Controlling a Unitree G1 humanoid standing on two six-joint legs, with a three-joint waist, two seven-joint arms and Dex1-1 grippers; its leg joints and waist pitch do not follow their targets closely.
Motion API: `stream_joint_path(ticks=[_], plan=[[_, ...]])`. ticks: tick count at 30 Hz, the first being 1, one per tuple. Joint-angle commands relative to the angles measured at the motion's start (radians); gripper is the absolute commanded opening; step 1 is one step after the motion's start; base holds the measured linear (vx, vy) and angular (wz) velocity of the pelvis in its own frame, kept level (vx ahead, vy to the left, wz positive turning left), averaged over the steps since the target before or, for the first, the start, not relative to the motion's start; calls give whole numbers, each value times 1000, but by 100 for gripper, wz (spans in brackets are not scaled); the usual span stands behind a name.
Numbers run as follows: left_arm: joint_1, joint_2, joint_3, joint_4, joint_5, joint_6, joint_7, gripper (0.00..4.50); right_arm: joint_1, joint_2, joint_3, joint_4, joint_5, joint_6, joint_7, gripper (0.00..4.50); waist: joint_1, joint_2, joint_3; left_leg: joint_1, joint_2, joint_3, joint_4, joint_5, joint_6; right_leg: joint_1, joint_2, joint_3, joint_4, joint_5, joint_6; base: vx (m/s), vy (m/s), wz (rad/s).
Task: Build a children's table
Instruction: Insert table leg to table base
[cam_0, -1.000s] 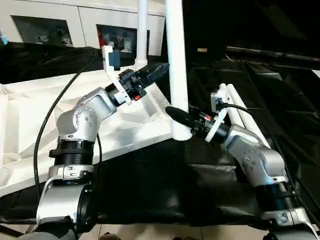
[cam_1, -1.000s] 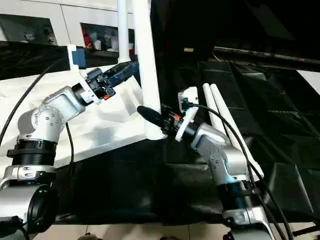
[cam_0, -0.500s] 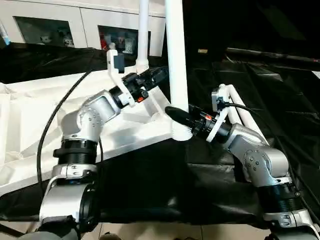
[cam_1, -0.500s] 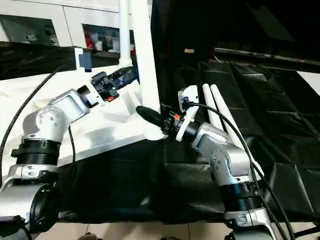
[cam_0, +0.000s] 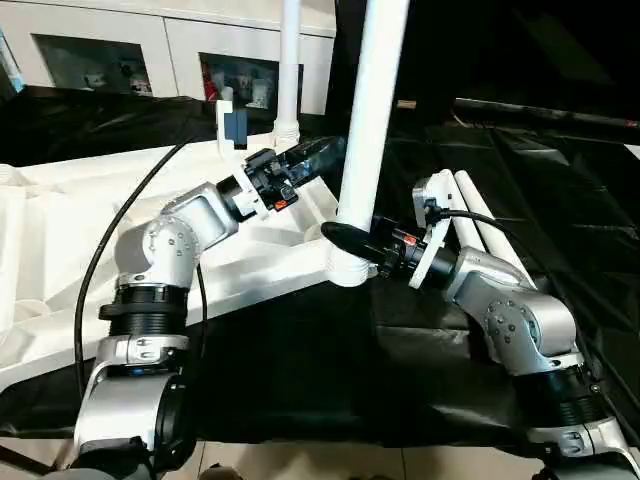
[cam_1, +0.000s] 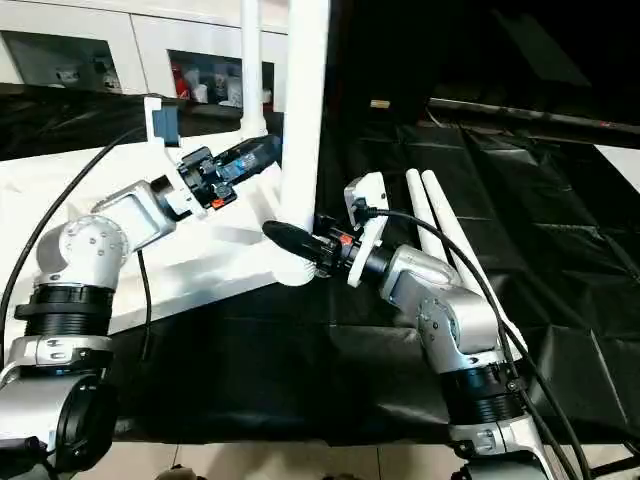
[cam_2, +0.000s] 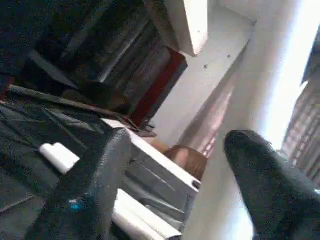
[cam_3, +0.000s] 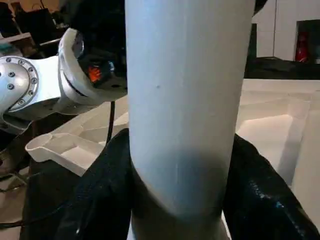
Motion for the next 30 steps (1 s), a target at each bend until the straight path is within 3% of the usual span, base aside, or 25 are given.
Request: stream_joint_path(ticks=[1,4,8,12,15,18,20,24,26,30], plan=[[6,-10,-37,-66,-54,45,-48,392,-17,-5,-22,-6,10,17,-11,188,3,10,-69,6,-31,26,-59,-145,-2,74,-20,16,-50,-91,-202,0,0,0],[6,-10,-35,-75,-64,51,-55,413,-19,-8,-20,-3,6,17,-8,188,3,9,-69,6,-31,27,-59,-150,0,74,-19,15,-50,-84,-209,0,0,0],[6,-6,-57,-73,-31,28,-57,446,3,-29,32,-24,-35,17,18,188,1,8,-66,4,-32,26,-61,-173,-4,76,-20,15,-60,-159,-173,0,0,0],[-6,-14,-72,-43,33,-43,-2,449,17,-45,79,-37,-74,20,28,188,1,10,-67,5,-31,24,-60,-167,-6,75,-19,15,-62,-153,-162,0,0,0],[-39,-19,-47,9,49,-71,70,417,19,-53,88,-38,-86,26,24,188,2,10,-70,5,-32,24,-58,-153,-4,76,-19,16,-57,-121,-167,0,0,0],[-53,-20,-27,21,41,-67,96,415,17,-65,77,-40,-82,34,26,188,2,11,-70,6,-31,24,-57,-154,-5,76,-19,15,-54,-99,-185,0,0,0],[-52,-19,-27,20,36,-61,95,387,15,-68,71,-42,-77,39,27,188,1,10,-70,5,-32,25,-57,-157,-1,77,-19,15,-54,-102,-189,0,0,0],[-48,-22,-29,15,31,-54,90,377,14,-72,69,-45,-78,41,30,188,1,8,-69,5,-32,25,-56,-157,1,77,-19,15,-55,-113,-188,0,0,0],[-45,-24,-37,17,37,-56,95,337,15,-75,70,-49,-81,42,32,188,1,7,-69,4,-32,25,-56,-159,1,77,-20,15,-55,-121,-186,0,0,0],[-45,-20,-57,23,58,-58,136,320,8,-74,72,-52,-91,44,19,188,2,7,-70,4,-31,25,-55,-149,1,77,-19,15,-54,-110,-187,0,0,0]])
